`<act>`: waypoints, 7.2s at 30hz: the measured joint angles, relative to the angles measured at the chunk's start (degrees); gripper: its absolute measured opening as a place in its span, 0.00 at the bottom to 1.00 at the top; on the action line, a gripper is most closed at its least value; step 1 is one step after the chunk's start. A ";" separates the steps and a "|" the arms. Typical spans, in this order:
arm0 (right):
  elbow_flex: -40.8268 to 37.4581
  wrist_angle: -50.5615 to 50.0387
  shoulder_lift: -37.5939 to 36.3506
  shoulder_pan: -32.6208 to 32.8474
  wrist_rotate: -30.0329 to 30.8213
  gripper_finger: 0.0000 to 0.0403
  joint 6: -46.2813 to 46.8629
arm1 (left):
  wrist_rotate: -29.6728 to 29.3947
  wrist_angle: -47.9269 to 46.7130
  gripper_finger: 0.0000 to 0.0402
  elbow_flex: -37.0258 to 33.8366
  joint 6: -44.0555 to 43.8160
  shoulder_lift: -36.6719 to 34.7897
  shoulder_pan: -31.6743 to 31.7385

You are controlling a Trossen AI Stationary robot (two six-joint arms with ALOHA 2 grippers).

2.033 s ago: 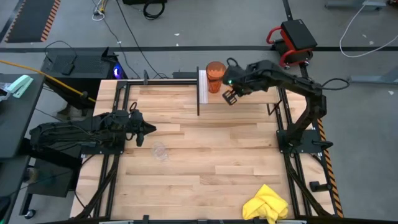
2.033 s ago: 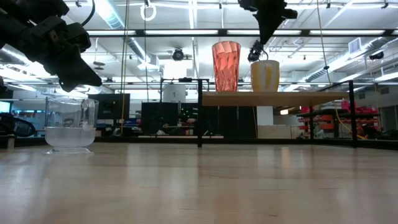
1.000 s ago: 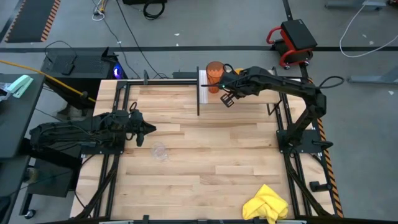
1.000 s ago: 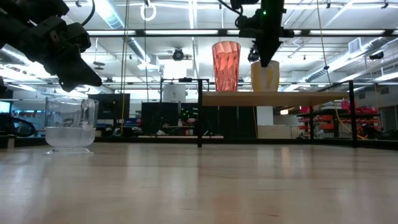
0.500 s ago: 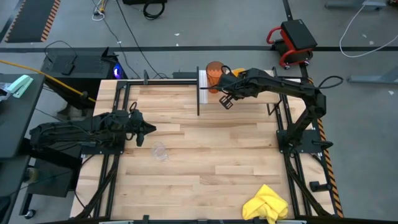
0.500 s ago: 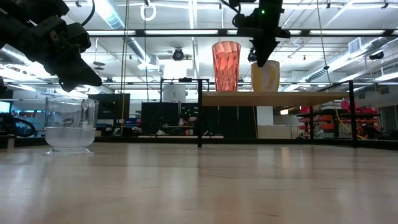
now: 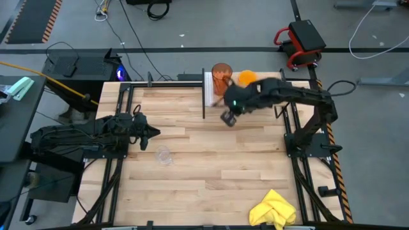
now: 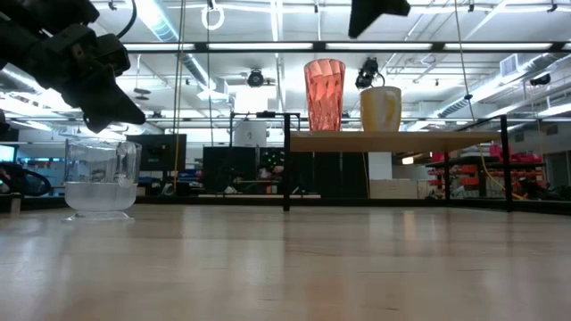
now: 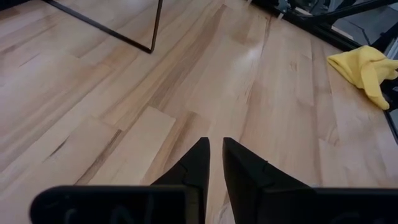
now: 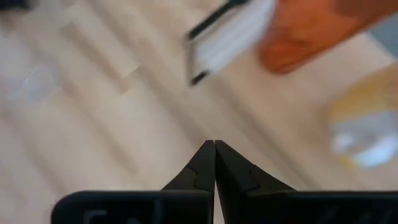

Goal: Stack small to large cups/mugs on shelf
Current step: Put the transparent mug on the shelf

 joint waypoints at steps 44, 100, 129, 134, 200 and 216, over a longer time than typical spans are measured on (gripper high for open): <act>-66.45 72.76 0.07 42.16 46.02 0.03 25.86 | -3.92 0.05 0.13 -8.87 -6.72 -0.05 -0.02; -66.45 77.02 0.07 42.27 32.17 0.03 22.44 | -7.45 -2.21 0.06 -8.90 -24.55 0.00 -26.56; -66.45 81.69 0.07 36.94 25.74 0.03 14.81 | -10.49 20.77 0.04 -8.92 -20.97 18.26 -27.60; -66.45 82.13 0.07 35.17 20.96 0.03 13.77 | -9.90 25.34 0.03 -8.91 -21.07 24.12 -27.58; -53.85 126.27 26.86 22.83 0.08 0.15 -18.99 | -3.69 30.04 0.05 0.35 -15.80 49.83 -24.37; -45.99 116.69 27.90 21.45 -1.60 0.15 -23.82 | -6.89 35.91 0.04 0.35 -15.47 49.83 -27.82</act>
